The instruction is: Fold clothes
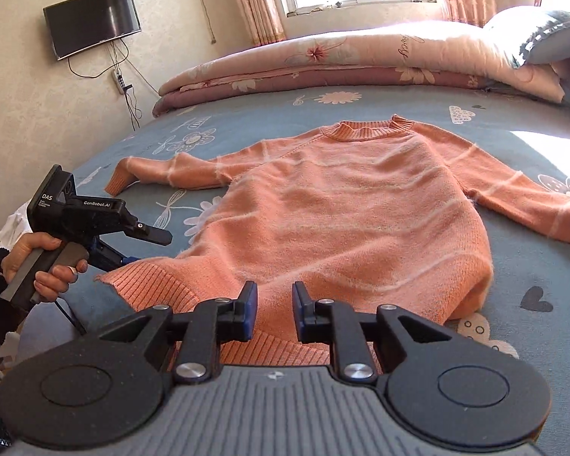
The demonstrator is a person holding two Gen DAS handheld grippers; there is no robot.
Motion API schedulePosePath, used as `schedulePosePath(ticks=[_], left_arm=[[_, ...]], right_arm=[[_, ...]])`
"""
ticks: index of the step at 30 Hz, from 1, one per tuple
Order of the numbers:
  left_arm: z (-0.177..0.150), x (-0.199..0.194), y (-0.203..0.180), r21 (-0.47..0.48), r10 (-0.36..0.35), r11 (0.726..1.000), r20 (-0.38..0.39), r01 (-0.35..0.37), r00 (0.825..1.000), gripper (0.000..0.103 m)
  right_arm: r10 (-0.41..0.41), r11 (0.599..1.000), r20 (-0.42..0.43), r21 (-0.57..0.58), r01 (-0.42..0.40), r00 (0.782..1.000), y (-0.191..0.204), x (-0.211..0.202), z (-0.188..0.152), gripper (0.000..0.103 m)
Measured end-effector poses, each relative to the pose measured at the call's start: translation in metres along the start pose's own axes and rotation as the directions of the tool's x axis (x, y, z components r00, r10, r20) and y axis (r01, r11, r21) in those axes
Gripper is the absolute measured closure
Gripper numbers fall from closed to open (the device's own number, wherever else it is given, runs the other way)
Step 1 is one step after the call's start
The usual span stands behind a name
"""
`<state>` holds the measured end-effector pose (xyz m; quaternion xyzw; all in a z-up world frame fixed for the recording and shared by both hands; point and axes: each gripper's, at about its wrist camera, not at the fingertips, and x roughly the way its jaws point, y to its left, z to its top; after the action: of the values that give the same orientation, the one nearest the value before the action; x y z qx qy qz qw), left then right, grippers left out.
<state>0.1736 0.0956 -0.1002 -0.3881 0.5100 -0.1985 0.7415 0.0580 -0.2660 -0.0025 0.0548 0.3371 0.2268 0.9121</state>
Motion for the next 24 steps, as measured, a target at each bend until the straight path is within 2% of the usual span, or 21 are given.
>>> schedulePosePath(ticks=[4, 19, 20, 21, 23, 24], left_arm=[[0.001, 0.013, 0.000, -0.030, -0.048, 0.998, 0.013, 0.048, 0.999, 0.028], [0.031, 0.045, -0.005, -0.019, -0.110, 0.993, 0.109, 0.112, 0.988, 0.029], [0.033, 0.047, -0.006, -0.018, -0.114, 0.993, 0.116, 0.117, 0.987, 0.037], [0.032, 0.046, -0.003, -0.021, -0.119, 0.992, 0.117, 0.122, 0.986, 0.050], [0.030, 0.042, 0.006, -0.030, -0.131, 0.990, 0.115, 0.135, 0.985, 0.065], [0.028, 0.040, 0.010, -0.034, -0.136, 0.989, 0.115, 0.141, 0.984, 0.066]], right_arm=[[-0.012, 1.000, 0.003, 0.017, 0.012, 1.000, -0.007, -0.002, -0.005, 0.076], [-0.028, 0.997, 0.003, 0.077, 0.028, 1.000, -0.022, 0.003, -0.014, 0.076], [-0.028, 0.997, 0.002, 0.078, 0.028, 1.000, -0.023, 0.002, -0.015, 0.076], [-0.029, 0.997, 0.002, 0.079, 0.028, 1.000, -0.023, 0.001, -0.016, 0.075], [-0.029, 0.996, 0.001, 0.082, 0.029, 1.000, -0.024, 0.001, -0.018, 0.071], [-0.029, 0.996, -0.001, 0.086, 0.029, 1.000, -0.025, 0.001, -0.019, 0.070]])
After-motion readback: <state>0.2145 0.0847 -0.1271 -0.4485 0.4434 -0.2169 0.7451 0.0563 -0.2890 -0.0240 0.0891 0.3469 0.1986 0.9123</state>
